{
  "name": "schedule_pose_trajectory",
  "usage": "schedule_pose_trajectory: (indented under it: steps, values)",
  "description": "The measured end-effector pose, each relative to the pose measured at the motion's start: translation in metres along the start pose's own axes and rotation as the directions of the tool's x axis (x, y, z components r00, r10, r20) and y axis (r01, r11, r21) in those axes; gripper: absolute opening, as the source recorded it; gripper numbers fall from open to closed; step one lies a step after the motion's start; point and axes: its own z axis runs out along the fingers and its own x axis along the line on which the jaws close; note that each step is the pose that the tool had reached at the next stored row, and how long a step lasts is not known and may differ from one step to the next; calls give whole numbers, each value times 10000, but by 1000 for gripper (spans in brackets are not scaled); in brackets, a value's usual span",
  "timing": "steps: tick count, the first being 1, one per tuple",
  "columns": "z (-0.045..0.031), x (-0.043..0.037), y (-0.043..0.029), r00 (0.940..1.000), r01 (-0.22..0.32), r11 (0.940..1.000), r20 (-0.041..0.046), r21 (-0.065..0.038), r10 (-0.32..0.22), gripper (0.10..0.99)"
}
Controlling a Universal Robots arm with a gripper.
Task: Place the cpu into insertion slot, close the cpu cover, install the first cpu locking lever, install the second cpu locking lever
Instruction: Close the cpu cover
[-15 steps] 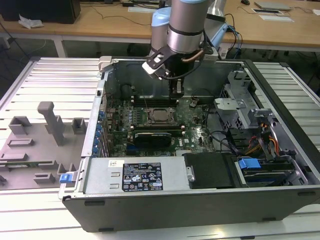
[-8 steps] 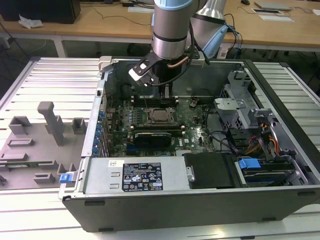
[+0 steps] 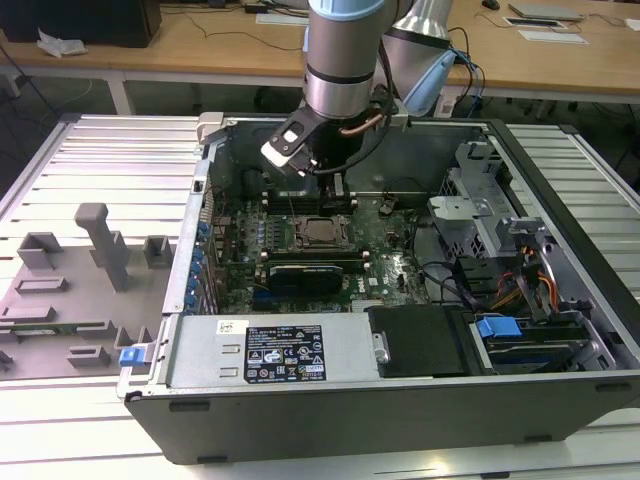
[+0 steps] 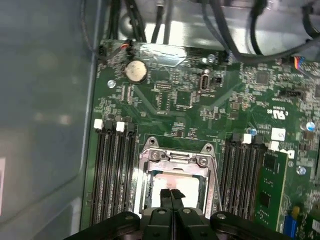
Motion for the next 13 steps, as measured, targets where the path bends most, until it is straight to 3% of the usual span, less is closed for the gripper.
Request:
schedule_pose_trajectory:
  steps: [2,7,10,13]
  values:
    - [0,0,0,9990,449,9990,2,13,-449,106]
    - [1,0,0,9858,1679,9858,12,49,-1679,106]
    - [2,0,0,9715,2371,9714,10,69,-2372,106]
    - [6,0,0,9509,3094,9509,0,86,-3094,106]
